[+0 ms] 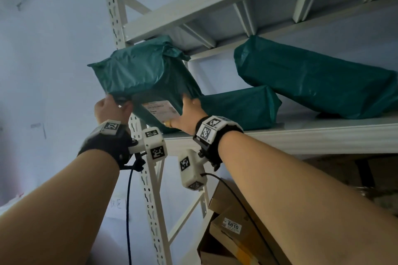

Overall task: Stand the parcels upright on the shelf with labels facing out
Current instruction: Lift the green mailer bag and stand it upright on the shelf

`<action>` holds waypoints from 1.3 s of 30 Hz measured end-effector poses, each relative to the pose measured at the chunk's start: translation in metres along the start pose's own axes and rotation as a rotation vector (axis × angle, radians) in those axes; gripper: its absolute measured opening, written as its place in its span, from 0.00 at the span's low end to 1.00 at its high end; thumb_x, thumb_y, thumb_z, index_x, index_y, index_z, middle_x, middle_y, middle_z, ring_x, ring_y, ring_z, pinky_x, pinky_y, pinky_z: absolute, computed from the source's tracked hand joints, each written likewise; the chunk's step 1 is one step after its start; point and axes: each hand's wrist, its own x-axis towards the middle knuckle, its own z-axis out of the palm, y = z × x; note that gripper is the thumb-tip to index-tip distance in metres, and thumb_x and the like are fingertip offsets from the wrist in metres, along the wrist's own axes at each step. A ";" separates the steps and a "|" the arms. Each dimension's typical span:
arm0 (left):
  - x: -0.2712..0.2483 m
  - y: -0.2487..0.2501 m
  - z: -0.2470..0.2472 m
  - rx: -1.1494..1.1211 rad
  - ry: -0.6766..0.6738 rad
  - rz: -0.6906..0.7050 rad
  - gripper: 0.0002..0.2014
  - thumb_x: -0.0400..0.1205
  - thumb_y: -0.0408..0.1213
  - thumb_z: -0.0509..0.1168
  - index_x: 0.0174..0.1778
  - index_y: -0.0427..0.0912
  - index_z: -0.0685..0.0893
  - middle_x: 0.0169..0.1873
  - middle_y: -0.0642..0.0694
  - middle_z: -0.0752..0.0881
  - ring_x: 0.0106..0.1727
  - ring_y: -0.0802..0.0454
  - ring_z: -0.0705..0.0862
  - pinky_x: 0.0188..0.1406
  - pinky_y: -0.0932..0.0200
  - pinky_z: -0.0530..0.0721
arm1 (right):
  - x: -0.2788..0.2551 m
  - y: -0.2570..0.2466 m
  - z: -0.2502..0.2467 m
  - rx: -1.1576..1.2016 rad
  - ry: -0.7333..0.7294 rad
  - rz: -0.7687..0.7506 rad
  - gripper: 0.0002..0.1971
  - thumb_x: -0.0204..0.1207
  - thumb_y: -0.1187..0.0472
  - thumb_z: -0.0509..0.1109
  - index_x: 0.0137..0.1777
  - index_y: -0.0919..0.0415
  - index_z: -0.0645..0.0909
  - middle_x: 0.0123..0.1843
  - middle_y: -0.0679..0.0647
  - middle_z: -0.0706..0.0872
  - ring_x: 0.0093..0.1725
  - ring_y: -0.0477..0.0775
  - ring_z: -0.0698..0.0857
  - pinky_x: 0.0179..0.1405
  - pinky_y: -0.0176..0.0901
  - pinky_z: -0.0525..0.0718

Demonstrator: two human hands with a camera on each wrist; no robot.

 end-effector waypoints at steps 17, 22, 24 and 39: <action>0.008 -0.009 0.020 0.237 -0.063 0.015 0.27 0.79 0.48 0.64 0.71 0.36 0.74 0.64 0.41 0.83 0.62 0.42 0.83 0.59 0.54 0.81 | 0.021 0.009 0.004 -0.043 0.156 -0.020 0.29 0.79 0.60 0.64 0.80 0.57 0.63 0.75 0.63 0.65 0.72 0.63 0.72 0.74 0.51 0.74; 0.023 0.016 0.025 0.112 -0.054 0.093 0.20 0.84 0.32 0.54 0.74 0.38 0.72 0.60 0.47 0.81 0.57 0.50 0.79 0.60 0.58 0.78 | 0.020 -0.007 -0.002 0.061 0.183 -0.081 0.40 0.76 0.59 0.65 0.83 0.41 0.49 0.81 0.59 0.60 0.80 0.64 0.59 0.78 0.52 0.64; 0.030 0.020 0.026 0.081 -0.062 0.101 0.22 0.83 0.29 0.54 0.74 0.41 0.72 0.65 0.44 0.81 0.59 0.47 0.80 0.65 0.54 0.79 | 0.022 -0.015 0.000 0.090 0.172 -0.100 0.43 0.74 0.58 0.66 0.82 0.36 0.45 0.83 0.58 0.62 0.80 0.65 0.62 0.79 0.55 0.65; 0.029 0.013 0.032 0.186 -0.005 0.185 0.36 0.70 0.60 0.57 0.76 0.68 0.56 0.74 0.52 0.75 0.69 0.42 0.78 0.71 0.38 0.74 | 0.040 -0.012 -0.002 0.142 0.246 -0.223 0.41 0.78 0.57 0.64 0.79 0.28 0.40 0.61 0.58 0.69 0.54 0.59 0.79 0.69 0.52 0.77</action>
